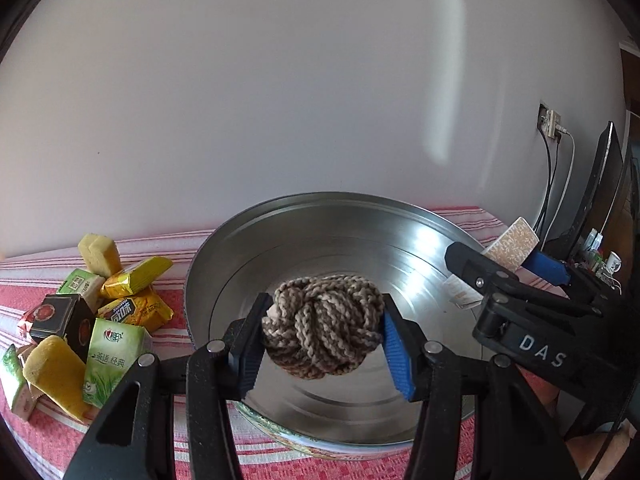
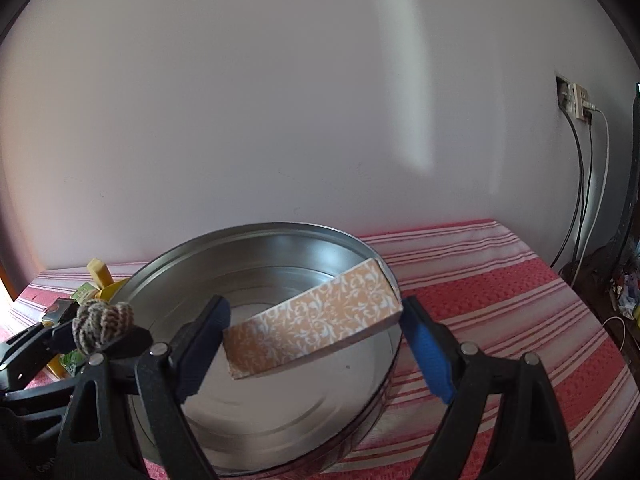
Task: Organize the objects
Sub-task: 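Carry both items over the metal tin and open both grippers to drop them, then withdraw both grippers from the tin back toward the pile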
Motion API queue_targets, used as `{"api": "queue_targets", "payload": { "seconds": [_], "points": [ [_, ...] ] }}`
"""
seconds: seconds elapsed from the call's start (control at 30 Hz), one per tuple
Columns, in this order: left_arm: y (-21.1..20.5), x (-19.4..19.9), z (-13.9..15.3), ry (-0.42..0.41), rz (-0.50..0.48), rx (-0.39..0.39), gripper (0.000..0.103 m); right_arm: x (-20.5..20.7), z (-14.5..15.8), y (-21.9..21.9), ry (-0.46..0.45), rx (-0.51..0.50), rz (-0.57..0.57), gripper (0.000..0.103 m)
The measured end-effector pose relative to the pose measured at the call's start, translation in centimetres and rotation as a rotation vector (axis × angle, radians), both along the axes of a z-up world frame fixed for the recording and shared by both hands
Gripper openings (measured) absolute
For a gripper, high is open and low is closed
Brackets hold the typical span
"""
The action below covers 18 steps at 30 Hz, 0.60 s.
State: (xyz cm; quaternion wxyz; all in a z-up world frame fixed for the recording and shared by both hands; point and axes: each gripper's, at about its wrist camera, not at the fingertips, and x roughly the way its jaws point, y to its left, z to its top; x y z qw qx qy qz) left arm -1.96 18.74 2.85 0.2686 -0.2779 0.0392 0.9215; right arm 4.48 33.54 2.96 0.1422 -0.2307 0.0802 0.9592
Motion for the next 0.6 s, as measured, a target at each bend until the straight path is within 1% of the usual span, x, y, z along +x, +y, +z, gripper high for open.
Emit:
{"api": "queue_targets", "payload": {
  "seconds": [0.07,0.1,0.13,0.17,0.23,0.27,0.3,0.4,0.43,0.47,0.5,0.6],
  "points": [
    [0.0,-0.1,-0.1,-0.005,0.009,-0.005,0.058,0.3,-0.1,0.7,0.011,-0.043,0.000,0.089],
    [-0.1,-0.1,-0.1,-0.006,0.012,-0.012,0.065,0.4,-0.1,1.2,0.023,-0.076,0.008,0.091],
    [-0.1,-0.1,0.0,0.002,0.018,-0.020,0.075,0.6,0.0,1.4,0.035,-0.102,0.007,0.095],
    [-0.3,0.1,0.2,0.021,0.029,-0.024,0.079,0.8,0.1,1.5,0.047,-0.116,-0.001,0.097],
    [-0.7,0.8,0.5,0.074,0.054,-0.033,0.085,1.2,0.3,1.8,0.068,-0.119,-0.023,0.098],
    [-1.0,0.7,0.7,0.092,0.063,-0.035,0.087,1.3,0.3,1.9,0.074,-0.116,-0.036,0.099],
    [-1.4,0.4,0.7,0.100,0.074,-0.031,0.091,1.4,0.4,2.0,0.080,-0.114,-0.051,0.099],
    [-2.5,0.3,1.1,0.105,0.106,0.001,0.092,1.7,0.4,2.3,0.100,-0.131,-0.079,0.100],
    [-3.0,-0.6,0.9,0.105,0.114,0.001,0.092,1.7,0.4,2.5,0.107,-0.144,-0.083,0.100],
    [-3.2,-0.8,0.8,0.109,0.126,-0.007,0.092,1.8,0.4,2.6,0.113,-0.155,-0.085,0.100],
    [-2.9,0.3,1.1,0.120,0.140,-0.016,0.092,1.8,0.4,2.8,0.118,-0.166,-0.086,0.101],
    [-3.2,0.2,0.9,0.160,0.176,-0.053,0.092,1.9,0.3,3.0,0.131,-0.181,-0.095,0.101]
  ]
}}
